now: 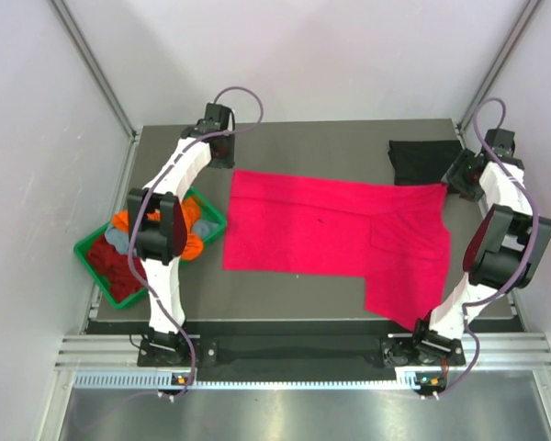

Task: Fold and stack the t-shirts
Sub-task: Fold the tshirt

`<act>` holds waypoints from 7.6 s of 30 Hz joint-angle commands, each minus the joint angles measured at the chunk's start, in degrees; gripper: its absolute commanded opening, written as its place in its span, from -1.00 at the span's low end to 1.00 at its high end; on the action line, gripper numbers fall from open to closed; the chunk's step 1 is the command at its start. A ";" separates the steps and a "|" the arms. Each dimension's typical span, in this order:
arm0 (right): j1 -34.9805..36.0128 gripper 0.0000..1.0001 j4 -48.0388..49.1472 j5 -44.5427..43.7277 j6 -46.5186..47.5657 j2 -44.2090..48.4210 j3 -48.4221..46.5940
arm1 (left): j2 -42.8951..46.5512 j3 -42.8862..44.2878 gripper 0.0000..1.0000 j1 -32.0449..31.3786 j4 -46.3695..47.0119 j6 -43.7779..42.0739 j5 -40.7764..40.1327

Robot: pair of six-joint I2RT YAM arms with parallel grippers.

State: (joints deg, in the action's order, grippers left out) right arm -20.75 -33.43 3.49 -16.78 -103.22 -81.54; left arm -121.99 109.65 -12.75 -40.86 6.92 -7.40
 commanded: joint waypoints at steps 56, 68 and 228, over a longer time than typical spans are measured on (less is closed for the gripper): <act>7.39 0.99 0.38 9.87 -11.26 29.12 21.07 | 56.61 -65.35 -0.16 -19.85 0.88 43.05 -10.35; 7.31 0.99 1.26 8.56 -11.44 29.74 21.24 | 58.37 -60.16 -0.14 -19.77 -7.30 67.25 -16.07; -7.11 -0.12 -7.18 5.39 -8.80 28.95 40.67 | 36.39 -56.03 -1.00 -9.22 20.21 71.13 -2.45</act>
State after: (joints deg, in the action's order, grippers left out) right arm -26.94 -43.38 6.20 -28.42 -73.95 -38.81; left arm -87.53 53.52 -22.24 -23.42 77.10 -10.44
